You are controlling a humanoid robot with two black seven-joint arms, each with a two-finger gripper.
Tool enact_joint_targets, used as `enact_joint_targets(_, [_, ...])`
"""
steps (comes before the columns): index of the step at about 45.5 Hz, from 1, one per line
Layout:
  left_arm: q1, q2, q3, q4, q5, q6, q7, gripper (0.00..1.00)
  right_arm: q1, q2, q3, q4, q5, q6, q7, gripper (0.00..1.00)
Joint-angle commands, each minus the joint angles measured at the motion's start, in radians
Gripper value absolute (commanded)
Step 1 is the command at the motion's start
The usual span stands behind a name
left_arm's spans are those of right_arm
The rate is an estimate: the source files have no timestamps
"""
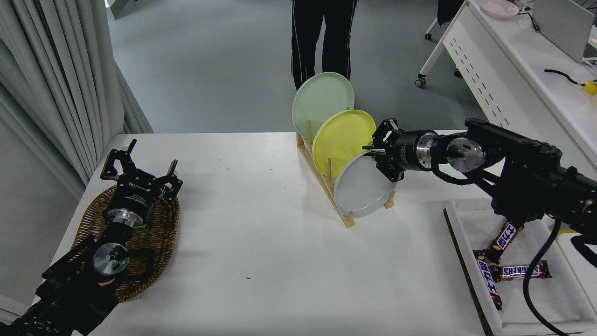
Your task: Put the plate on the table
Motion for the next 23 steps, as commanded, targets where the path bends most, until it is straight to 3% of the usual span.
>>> enact_joint_targets(1, [0.0,0.0,0.0,0.0,0.0,0.0,0.0,1.0,0.0,0.0,0.0,-0.001,0.0,-0.001,0.0,0.08])
enact_joint_targets(23, [0.0,0.0,0.001,0.0,0.0,0.0,0.0,1.0,0.0,-0.004,0.0,-0.001,0.0,0.001,-0.002,0.01])
